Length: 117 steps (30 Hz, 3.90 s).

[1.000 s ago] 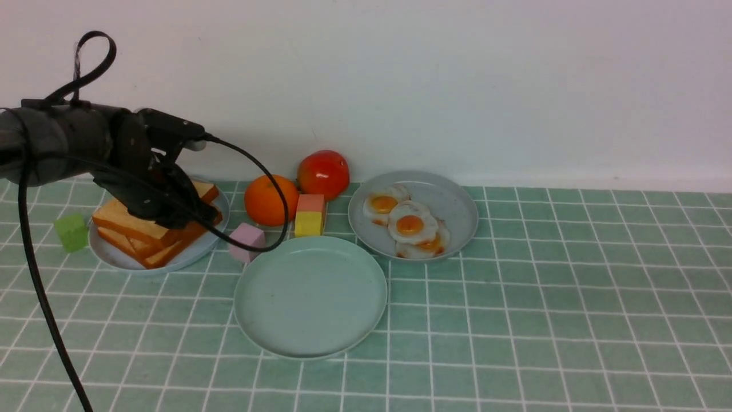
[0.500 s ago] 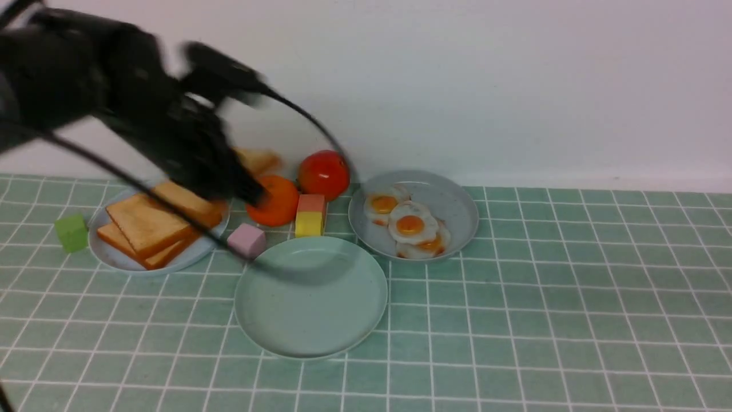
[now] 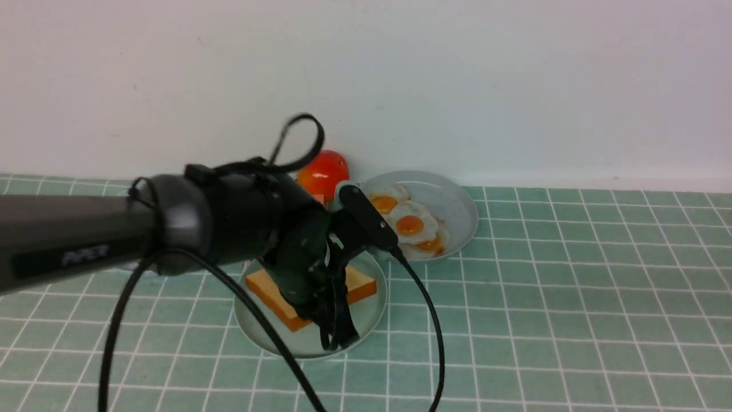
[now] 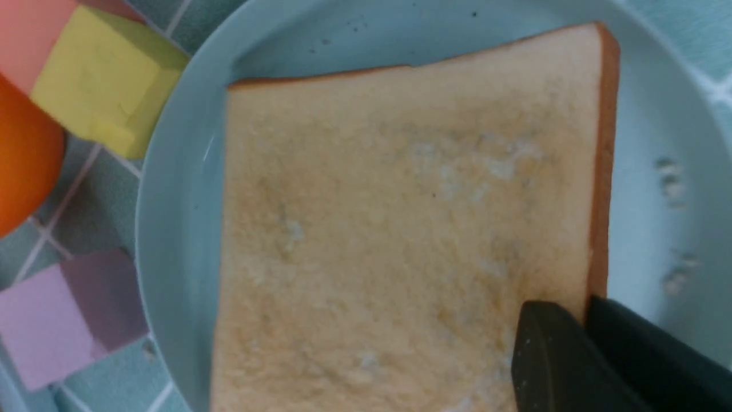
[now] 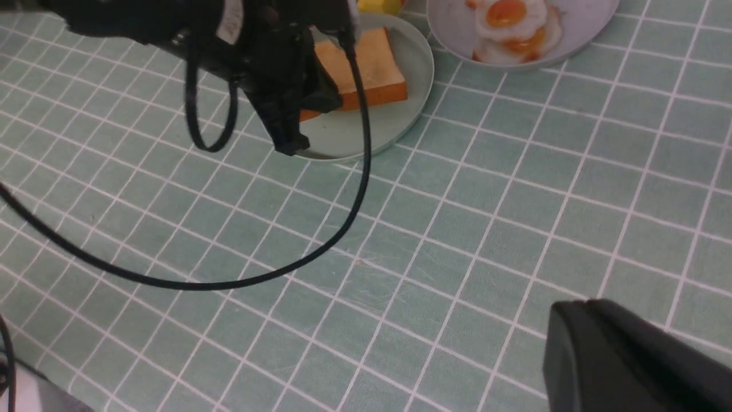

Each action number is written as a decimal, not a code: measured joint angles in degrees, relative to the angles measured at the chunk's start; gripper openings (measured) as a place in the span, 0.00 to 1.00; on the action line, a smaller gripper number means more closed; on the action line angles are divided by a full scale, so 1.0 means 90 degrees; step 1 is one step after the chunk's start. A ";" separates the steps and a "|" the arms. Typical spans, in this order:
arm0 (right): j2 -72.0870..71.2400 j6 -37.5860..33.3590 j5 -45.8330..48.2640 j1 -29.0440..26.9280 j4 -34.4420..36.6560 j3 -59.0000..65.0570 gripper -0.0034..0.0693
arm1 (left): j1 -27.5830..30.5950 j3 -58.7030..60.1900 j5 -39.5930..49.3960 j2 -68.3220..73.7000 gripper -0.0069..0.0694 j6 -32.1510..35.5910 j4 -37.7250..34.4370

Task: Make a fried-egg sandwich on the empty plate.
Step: Use the left arm to put a slice of bread into the empty plate in the middle, then use the right arm to grab a fried egg, then use the right arm to place the fried egg on the slice of bread in the middle

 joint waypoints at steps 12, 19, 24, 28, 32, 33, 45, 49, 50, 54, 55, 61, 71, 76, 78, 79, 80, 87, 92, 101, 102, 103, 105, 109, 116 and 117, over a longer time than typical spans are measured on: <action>0.0139 0.0425 -0.0145 0.0000 -0.0093 0.0000 0.42 | 0.0000 0.0000 -0.0105 0.0027 0.62 -0.0915 0.0082; 0.1376 -0.0167 -0.0749 0.0000 0.0704 -0.0086 0.49 | -0.0042 -0.0068 0.0831 -0.1251 0.63 -0.1892 -0.0254; 0.3034 -0.1243 -0.1147 0.0000 0.1511 -0.0585 0.44 | -0.0042 0.0354 0.0877 -0.3397 0.22 -0.2242 -0.0400; 0.4421 -0.1581 -0.1178 0.0000 0.1884 -0.1386 0.44 | -0.0042 0.1487 0.0678 -0.5071 0.07 -0.2505 -0.0578; 0.5752 -0.1643 -0.1165 0.0000 0.2021 -0.2233 0.43 | -0.0042 0.2807 -0.0087 -0.6689 0.07 -0.2900 -0.0760; 0.6108 -0.1644 -0.1142 0.0000 0.2028 -0.2489 0.43 | -0.0042 0.3200 -0.0292 -0.7035 0.07 -0.2991 -0.0773; 0.9547 -0.1649 -0.0956 0.0000 0.2023 -0.5613 0.52 | -0.0042 0.4866 -0.1517 -0.8862 0.07 -0.3430 -0.0749; 1.0455 -0.1649 -0.0956 0.0000 0.2023 -0.6779 0.56 | -0.0042 0.4866 -0.1525 -0.8810 0.07 -0.3447 -0.0749; 1.0656 -0.1649 -0.0956 0.0008 0.2023 -0.7030 0.57 | -0.0042 0.4866 -0.1525 -0.8803 0.07 -0.3457 -0.0749; 1.1278 -0.1649 -0.0963 0.0101 0.1993 -0.7725 0.57 | -0.0042 0.4866 -0.1482 -0.8767 0.07 -0.3661 -0.0749; 1.1401 -0.1649 -0.0969 0.0139 0.1981 -0.7823 0.57 | -0.0042 0.4866 -0.1469 -0.8762 0.07 -0.3722 -0.0749; 1.1760 -0.1694 -0.1341 0.0395 0.1758 -0.8120 0.57 | -0.0042 0.4866 -0.1451 -0.8762 0.07 -0.3855 -0.0749; 1.1818 -0.1792 -0.1607 0.0429 0.1493 -0.8131 0.57 | -0.0042 0.4866 -0.1404 -0.8762 0.07 -0.3862 -0.0749; 1.1871 -0.1821 -0.1521 0.0431 0.1493 -0.8134 0.53 | -0.0042 0.4866 -0.1395 -0.8762 0.07 -0.3867 -0.0749; 1.1919 -0.1838 -0.1530 0.0431 0.1516 -0.8139 0.49 | -0.0042 0.4866 -0.1387 -0.8762 0.07 -0.3867 -0.0749; 1.1919 -0.1840 -0.1530 0.0431 0.1516 -0.8142 0.49 | -0.0042 0.4866 -0.1388 -0.8762 0.07 -0.3867 -0.0749; 1.1919 -0.1840 -0.1524 0.0431 0.1524 -0.8147 0.45 | -0.0042 0.4866 -0.1388 -0.8762 0.07 -0.3867 -0.0749; 1.1880 -0.1840 -0.1470 0.0431 0.1561 -0.8149 0.21 | -0.0042 0.4866 -0.1386 -0.8762 0.07 -0.3867 -0.0749; 1.1645 -0.1840 -0.1239 0.0430 0.1466 -0.8149 0.17 | -0.0042 0.4866 -0.1380 -0.8762 0.07 -0.3867 -0.0749; 1.0392 -0.1814 0.0303 0.0481 0.1089 -0.8134 0.17 | -0.0042 0.4866 -0.1167 -0.8762 0.09 -0.3867 -0.0403; 1.0267 -0.1800 0.0490 0.0525 0.1205 -0.8105 0.17 | -0.0042 0.4866 -0.1160 -0.8762 0.09 -0.3867 -0.0350; 1.0243 -0.1800 0.0490 0.0525 0.1234 -0.8094 0.17 | -0.0042 0.4866 -0.1157 -0.8762 0.09 -0.3867 -0.0337; 0.9963 -0.1763 0.0653 0.0735 0.1547 -0.7764 0.17 | -0.0042 0.4866 -0.1128 -0.8762 0.09 -0.3867 -0.0221; 0.9810 -0.1770 0.0008 0.1357 0.1917 -0.6883 0.17 | -0.0042 0.4866 -0.1121 -0.8762 0.09 -0.3867 -0.0189; 0.9843 -0.1966 -0.1787 0.2110 0.2222 -0.5885 0.17 | -0.0042 0.4866 -0.1121 -0.8762 0.10 -0.3867 -0.0170; 0.9878 -0.1976 -0.1938 0.2167 0.2261 -0.5848 0.17 | -0.0042 0.4866 -0.1121 -0.8762 0.10 -0.3867 -0.0164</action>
